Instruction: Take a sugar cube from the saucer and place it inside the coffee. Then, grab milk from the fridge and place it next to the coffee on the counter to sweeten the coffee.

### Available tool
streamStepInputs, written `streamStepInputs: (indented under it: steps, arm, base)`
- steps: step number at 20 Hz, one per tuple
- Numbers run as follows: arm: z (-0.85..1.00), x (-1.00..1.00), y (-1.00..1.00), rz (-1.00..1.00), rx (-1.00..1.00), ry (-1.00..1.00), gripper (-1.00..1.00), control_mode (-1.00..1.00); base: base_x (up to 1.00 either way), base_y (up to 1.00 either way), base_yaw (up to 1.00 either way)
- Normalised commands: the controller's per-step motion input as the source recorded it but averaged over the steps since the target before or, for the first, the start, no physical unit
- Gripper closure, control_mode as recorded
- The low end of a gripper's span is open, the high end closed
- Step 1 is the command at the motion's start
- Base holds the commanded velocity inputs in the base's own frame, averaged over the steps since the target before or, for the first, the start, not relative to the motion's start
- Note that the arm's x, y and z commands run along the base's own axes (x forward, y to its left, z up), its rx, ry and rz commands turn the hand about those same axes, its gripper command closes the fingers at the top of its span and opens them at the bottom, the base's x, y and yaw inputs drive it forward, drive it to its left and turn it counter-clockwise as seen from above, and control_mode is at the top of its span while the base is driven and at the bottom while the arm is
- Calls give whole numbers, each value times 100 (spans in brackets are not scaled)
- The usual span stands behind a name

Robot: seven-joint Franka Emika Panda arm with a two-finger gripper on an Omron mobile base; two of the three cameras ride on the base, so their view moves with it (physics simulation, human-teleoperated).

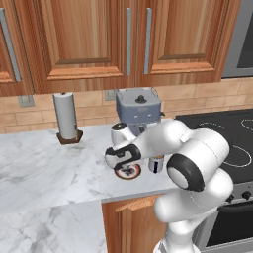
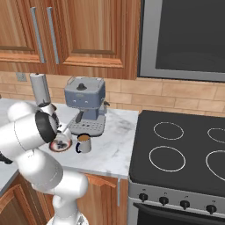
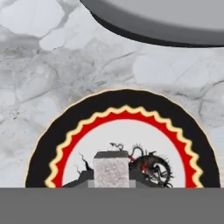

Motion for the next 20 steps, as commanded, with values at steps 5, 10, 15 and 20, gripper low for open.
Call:
streamStepInputs:
  steps: [5,10,15,20]
  arm:
    - [51,-31,-15,-4,0,-14,100,-100]
    - [60,-8,-38,-15,0,-10,100,-100]
    - [44,0,-62,-18,2,-1,100,-100]
    - [29,0,-69,-18,3,0,100,-100]
  base:
    - [0,0,0]
    - [0,0,0]
    - [0,0,0]
    - [0,0,0]
